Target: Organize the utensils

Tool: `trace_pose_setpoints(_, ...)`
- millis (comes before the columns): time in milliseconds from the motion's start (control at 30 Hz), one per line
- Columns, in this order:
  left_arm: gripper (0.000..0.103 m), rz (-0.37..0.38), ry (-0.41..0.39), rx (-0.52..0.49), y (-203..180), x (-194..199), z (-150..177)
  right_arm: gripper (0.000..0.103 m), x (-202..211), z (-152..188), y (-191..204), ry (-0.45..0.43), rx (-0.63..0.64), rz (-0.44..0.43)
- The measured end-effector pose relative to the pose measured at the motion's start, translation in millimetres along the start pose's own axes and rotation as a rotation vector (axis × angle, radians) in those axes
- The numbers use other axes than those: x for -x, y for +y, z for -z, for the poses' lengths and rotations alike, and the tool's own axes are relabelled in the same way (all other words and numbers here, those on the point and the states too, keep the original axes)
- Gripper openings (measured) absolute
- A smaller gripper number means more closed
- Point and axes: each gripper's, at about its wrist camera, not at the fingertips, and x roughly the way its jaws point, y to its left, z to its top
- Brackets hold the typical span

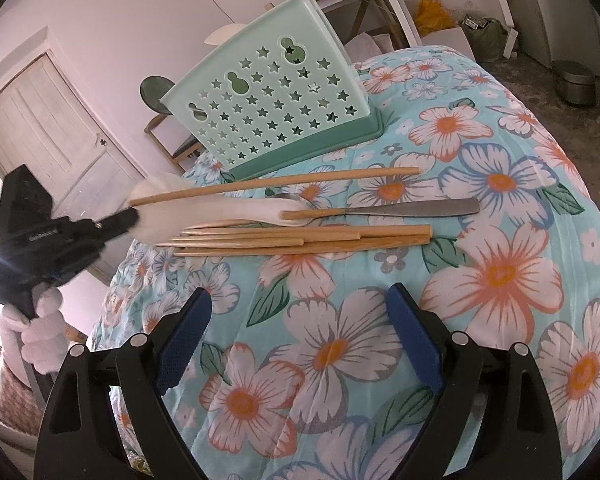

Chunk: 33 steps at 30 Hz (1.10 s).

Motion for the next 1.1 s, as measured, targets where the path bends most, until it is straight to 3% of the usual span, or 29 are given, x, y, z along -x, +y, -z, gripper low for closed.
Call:
trace_pose_setpoints(233, 0.001, -0.062, -0.119, 0.023, 26, 46, -18, 0.087, -1, 0, 0, 0.0, 0.002, 0.002)
trace_pose_setpoints(400, 0.001, -0.036, -0.18, 0.062, 41, 64, -25, 0.087, -1, 0, 0, -0.002, -0.001, 0.0)
trace_pose_setpoints(667, 0.001, 0.041, -0.184, 0.056, 32, 56, -21, 0.087, -2, 1, 2, -0.002, 0.003, 0.008)
trace_pose_setpoints(1100, 0.001, 0.063, -0.169, 0.066, 33, 47, -19, 0.087, -3, 0, 3, -0.002, 0.001, 0.006)
